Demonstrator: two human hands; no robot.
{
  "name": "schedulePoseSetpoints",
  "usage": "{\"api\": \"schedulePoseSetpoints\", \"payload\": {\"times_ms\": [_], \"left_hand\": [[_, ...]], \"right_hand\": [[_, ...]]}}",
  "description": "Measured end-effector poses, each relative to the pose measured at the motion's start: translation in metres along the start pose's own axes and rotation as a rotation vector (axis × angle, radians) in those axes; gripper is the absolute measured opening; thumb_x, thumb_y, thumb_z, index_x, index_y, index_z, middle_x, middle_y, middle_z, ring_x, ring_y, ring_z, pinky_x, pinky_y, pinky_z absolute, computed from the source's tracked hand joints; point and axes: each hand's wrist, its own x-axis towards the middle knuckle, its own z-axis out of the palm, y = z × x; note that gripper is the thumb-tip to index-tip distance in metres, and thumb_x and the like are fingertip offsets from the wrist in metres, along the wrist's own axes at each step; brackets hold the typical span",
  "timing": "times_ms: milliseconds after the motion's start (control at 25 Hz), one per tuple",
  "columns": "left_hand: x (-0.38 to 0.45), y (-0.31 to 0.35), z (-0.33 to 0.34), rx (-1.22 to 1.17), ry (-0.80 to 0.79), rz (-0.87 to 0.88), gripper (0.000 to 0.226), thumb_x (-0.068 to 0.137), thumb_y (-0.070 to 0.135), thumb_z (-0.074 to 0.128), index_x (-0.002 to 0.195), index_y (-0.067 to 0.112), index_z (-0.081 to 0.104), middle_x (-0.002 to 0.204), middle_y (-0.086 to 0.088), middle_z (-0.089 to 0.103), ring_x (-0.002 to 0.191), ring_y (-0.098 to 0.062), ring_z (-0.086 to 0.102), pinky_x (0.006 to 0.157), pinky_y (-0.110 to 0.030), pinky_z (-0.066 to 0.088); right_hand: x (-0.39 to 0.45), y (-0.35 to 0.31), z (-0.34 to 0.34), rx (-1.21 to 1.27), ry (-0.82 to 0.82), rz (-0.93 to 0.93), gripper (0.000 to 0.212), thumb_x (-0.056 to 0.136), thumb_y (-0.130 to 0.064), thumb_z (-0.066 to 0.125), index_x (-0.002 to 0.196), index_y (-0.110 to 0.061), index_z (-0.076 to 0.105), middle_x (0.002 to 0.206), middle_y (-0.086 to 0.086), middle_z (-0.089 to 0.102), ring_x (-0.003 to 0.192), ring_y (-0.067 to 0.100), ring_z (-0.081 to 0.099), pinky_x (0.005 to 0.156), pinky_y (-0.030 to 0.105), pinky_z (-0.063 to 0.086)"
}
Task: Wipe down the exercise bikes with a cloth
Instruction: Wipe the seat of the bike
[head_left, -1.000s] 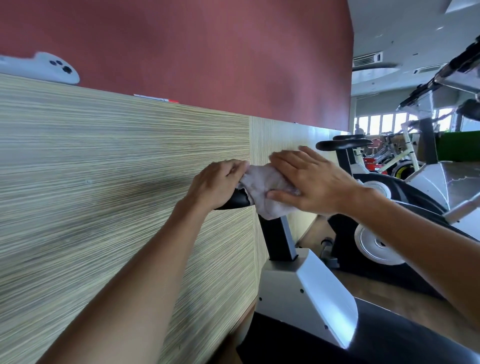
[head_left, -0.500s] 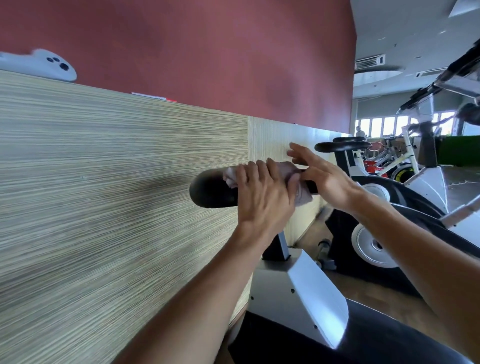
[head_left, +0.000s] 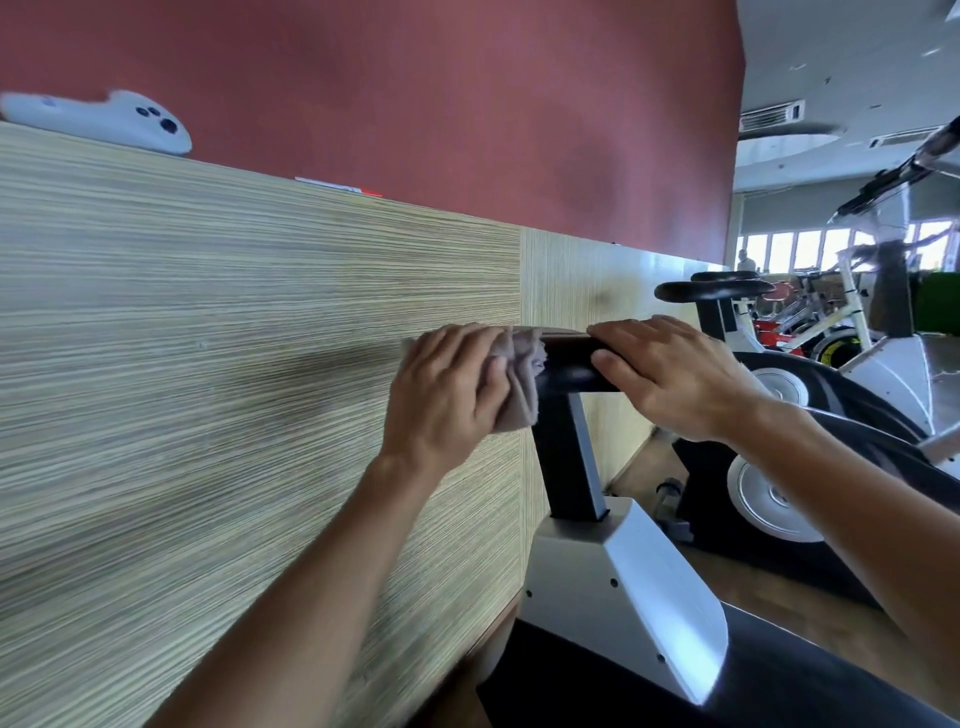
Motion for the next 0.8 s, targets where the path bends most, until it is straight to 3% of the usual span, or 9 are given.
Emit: {"api": "schedulePoseSetpoints", "payload": {"times_ms": [120,240,360,480,560,640,720,800], "left_hand": [[-0.002,-0.020,0.002,-0.200,0.080,-0.083,0.043,0.107,0.027,0.033,0.116,0.004,0.069,0.113,-0.009,0.072,0.102,-0.024,0.065,0.089,-0.039,0.052],[-0.007,0.002,0.004,-0.098,0.141,-0.264,0.039,0.106,0.029,0.036,0.113,0.008,0.068,0.109,-0.007,0.072,0.099,-0.024,0.065,0.087,-0.043,0.052],[-0.010,0.025,0.009,0.036,0.139,-0.164,0.040,0.102,0.034,0.042,0.117,0.009,0.070,0.117,-0.005,0.072,0.108,-0.023,0.064,0.096,-0.043,0.048],[-0.001,-0.016,0.008,-0.216,0.098,-0.115,0.041,0.101,0.033,0.042,0.110,0.010,0.074,0.111,-0.004,0.075,0.100,-0.022,0.067,0.086,-0.036,0.052],[0.008,-0.035,0.004,-0.308,-0.009,-0.317,0.048,0.100,0.043,0.036,0.106,0.013,0.074,0.105,-0.003,0.075,0.092,-0.024,0.068,0.075,-0.030,0.049],[0.014,-0.022,-0.002,-0.220,-0.114,-0.504,0.046,0.101,0.045,0.036,0.102,0.016,0.071,0.096,0.000,0.071,0.082,-0.021,0.063,0.068,-0.031,0.041],[0.012,-0.006,-0.007,-0.099,-0.072,-0.411,0.038,0.105,0.040,0.039,0.104,0.018,0.069,0.097,0.005,0.068,0.083,-0.015,0.058,0.070,-0.031,0.040],[0.002,-0.018,-0.008,-0.287,-0.024,-0.260,0.040,0.106,0.039,0.036,0.114,0.018,0.069,0.110,0.005,0.071,0.098,-0.011,0.062,0.080,-0.028,0.047]], "right_hand": [[0.008,-0.010,-0.002,-0.041,-0.051,-0.007,0.056,0.104,-0.053,0.013,0.131,-0.025,0.053,0.135,-0.003,0.060,0.124,0.021,0.053,0.114,0.038,0.027],[0.017,-0.018,-0.007,-0.010,-0.096,0.007,0.050,0.106,-0.050,0.017,0.133,-0.027,0.052,0.136,-0.003,0.060,0.122,0.025,0.056,0.104,0.037,0.034],[0.019,-0.021,-0.010,0.032,-0.125,0.043,0.047,0.107,-0.050,0.020,0.138,-0.032,0.051,0.137,-0.003,0.060,0.125,0.028,0.054,0.095,0.036,0.035],[0.022,-0.023,-0.010,0.011,-0.124,0.033,0.045,0.107,-0.050,0.021,0.136,-0.031,0.052,0.136,-0.004,0.061,0.124,0.028,0.055,0.093,0.035,0.034],[0.026,-0.026,-0.006,0.005,-0.145,0.034,0.051,0.104,-0.055,0.018,0.137,-0.032,0.050,0.144,-0.003,0.055,0.130,0.029,0.051,0.102,0.038,0.036],[0.028,-0.031,-0.002,-0.008,-0.179,0.045,0.057,0.101,-0.061,0.014,0.143,-0.035,0.045,0.159,-0.001,0.039,0.144,0.030,0.040,0.117,0.046,0.031],[0.033,-0.037,0.000,-0.019,-0.182,0.046,0.055,0.103,-0.060,0.016,0.146,-0.036,0.041,0.165,0.000,0.028,0.148,0.030,0.033,0.122,0.046,0.025],[0.037,-0.047,0.003,-0.004,-0.162,0.031,0.053,0.105,-0.056,0.018,0.150,-0.036,0.037,0.166,-0.001,0.025,0.150,0.028,0.030,0.122,0.042,0.020]]}}
